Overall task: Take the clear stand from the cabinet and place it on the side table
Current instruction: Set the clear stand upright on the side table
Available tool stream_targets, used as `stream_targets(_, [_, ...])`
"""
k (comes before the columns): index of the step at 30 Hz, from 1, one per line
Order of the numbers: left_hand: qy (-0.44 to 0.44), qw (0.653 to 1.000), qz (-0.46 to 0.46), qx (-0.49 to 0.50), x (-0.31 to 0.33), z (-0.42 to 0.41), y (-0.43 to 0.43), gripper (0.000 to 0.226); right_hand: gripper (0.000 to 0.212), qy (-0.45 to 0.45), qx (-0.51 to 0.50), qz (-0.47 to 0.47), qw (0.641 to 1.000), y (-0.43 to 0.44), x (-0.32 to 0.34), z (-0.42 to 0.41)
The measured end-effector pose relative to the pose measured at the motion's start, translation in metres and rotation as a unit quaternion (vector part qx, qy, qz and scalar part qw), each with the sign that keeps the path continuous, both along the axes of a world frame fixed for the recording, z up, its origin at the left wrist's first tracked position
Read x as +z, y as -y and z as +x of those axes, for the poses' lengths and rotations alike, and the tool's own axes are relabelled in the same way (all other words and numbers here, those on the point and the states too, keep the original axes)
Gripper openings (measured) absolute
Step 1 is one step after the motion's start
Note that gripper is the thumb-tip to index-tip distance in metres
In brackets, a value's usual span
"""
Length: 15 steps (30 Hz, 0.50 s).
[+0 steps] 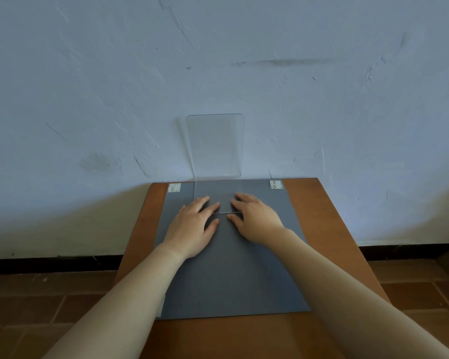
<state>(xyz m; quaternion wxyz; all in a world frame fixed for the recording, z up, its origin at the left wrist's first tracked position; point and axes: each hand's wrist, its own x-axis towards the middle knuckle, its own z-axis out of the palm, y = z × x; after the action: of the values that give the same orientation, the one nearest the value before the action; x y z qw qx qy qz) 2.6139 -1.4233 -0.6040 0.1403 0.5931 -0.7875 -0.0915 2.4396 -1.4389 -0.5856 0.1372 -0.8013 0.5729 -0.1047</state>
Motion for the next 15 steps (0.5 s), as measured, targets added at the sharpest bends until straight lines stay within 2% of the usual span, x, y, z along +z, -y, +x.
stream_targets(7, [0.024,0.999,0.007,0.03,0.004,-0.003,-0.004,0.049,0.04,0.015,-0.007,0.005,1.0,-0.002,0.005,-0.002])
stream_targets(15, [0.01,0.997,0.014,0.079,0.011,0.0,-0.012,0.049,0.039,0.023,-0.026,-0.034,0.999,-0.01,0.01,-0.005])
